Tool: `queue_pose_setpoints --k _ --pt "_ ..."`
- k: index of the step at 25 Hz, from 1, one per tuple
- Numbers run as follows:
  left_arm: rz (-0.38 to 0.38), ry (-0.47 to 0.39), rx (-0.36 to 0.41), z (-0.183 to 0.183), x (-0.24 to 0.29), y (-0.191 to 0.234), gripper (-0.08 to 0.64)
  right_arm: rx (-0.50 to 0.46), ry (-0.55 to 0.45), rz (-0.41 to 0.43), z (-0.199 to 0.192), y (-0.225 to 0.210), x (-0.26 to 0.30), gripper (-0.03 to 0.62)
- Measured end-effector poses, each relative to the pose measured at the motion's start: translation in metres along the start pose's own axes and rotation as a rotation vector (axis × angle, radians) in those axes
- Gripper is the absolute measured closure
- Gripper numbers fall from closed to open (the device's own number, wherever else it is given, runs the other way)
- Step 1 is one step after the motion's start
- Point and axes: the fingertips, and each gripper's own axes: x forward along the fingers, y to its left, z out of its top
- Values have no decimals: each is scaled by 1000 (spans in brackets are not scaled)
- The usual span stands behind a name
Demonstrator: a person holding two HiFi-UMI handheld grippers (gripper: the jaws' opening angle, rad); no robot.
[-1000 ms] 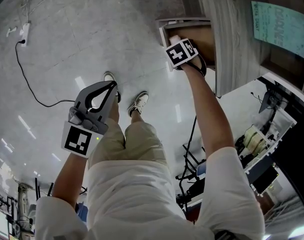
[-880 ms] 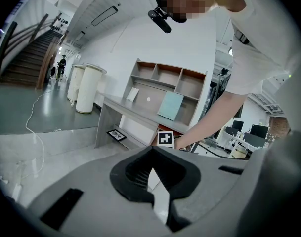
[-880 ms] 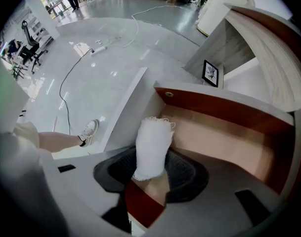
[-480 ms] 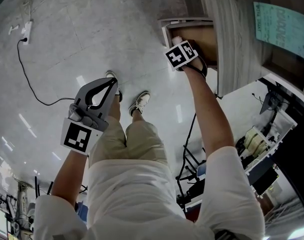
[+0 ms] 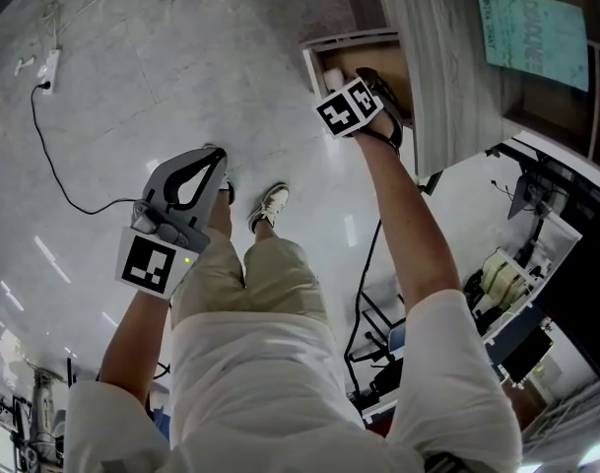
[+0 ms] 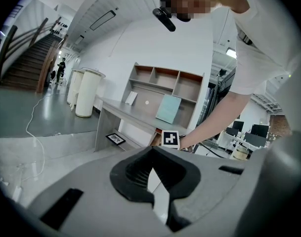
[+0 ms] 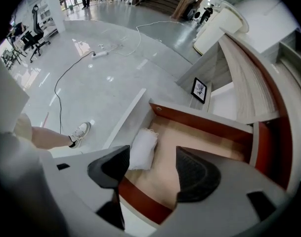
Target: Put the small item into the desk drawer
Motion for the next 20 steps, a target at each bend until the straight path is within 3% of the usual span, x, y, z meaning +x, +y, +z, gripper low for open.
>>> queue_pose_setpoints --k 13,20 --pt "40 -56 86 26 -27 -45 554 28 -155 -27 -1 7 -68 321" --pt "48 -82 127 50 -35 -78 554 32 -316 -95 10 -8 -139 321"
